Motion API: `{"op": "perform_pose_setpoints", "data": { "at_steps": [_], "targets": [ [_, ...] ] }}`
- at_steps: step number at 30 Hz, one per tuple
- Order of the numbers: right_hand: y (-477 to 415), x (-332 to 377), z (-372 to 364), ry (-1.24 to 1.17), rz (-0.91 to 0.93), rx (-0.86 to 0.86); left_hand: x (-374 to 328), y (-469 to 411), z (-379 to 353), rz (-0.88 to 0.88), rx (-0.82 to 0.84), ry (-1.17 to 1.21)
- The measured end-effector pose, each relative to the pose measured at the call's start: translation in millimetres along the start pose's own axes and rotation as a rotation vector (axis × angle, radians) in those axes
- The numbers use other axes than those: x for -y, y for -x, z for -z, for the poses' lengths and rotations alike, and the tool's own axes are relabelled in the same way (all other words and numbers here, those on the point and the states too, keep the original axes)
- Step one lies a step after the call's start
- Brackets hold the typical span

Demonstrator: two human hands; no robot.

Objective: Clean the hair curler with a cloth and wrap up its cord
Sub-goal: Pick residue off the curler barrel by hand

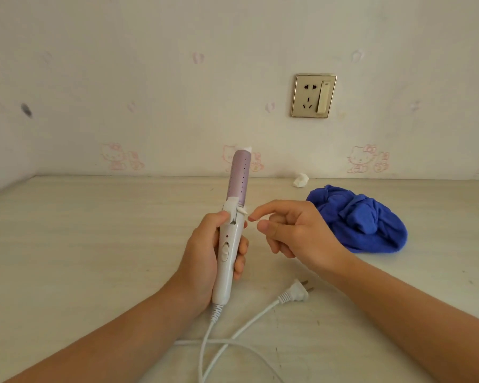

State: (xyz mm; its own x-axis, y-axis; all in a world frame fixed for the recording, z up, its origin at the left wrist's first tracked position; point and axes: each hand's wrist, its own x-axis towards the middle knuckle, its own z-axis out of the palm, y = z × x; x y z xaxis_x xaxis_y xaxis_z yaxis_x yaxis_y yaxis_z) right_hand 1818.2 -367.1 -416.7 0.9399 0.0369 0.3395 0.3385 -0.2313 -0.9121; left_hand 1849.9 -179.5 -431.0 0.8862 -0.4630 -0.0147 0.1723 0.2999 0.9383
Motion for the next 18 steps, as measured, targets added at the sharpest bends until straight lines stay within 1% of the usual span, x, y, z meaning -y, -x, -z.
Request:
{"op": "perform_pose_setpoints", "data": {
  "at_steps": [6, 8, 11, 12, 15, 16, 17, 18],
  "targets": [
    [2.1, 8.4, -4.5, -0.022, 0.001, -0.101, -4.4, 2.5, -2.4, -0.001, 0.000, -0.019],
    [5.8, 9.7, -7.5, -0.024, 0.017, -0.068, -5.9, 4.2, -4.1, -0.004, -0.001, -0.022],
    [11.3, 12.4, -18.6, -0.052, 0.000, 0.039, -7.1, 5.8, -5.6, -0.016, -0.002, -0.018],
    [11.8, 13.0, -20.3, -0.043, -0.003, 0.023, -7.5, 6.5, -6.1, -0.015, -0.001, -0.021],
    [8.1, 12.7, -15.1, 0.060, 0.048, -0.126, -8.6, 8.5, -7.4, 0.004, 0.024, -0.044],
    [7.8, 12.6, -13.5, 0.083, 0.062, -0.147, -9.0, 9.0, -7.5, 0.008, 0.030, -0.051],
    [8.1, 12.4, -13.5, 0.089, 0.067, -0.134, -9.5, 9.3, -7.5, 0.008, 0.033, -0.055],
    [9.1, 12.4, -15.0, 0.082, 0.063, -0.085, -10.1, 9.4, -7.4, 0.006, 0.033, -0.054]
  ]
}}
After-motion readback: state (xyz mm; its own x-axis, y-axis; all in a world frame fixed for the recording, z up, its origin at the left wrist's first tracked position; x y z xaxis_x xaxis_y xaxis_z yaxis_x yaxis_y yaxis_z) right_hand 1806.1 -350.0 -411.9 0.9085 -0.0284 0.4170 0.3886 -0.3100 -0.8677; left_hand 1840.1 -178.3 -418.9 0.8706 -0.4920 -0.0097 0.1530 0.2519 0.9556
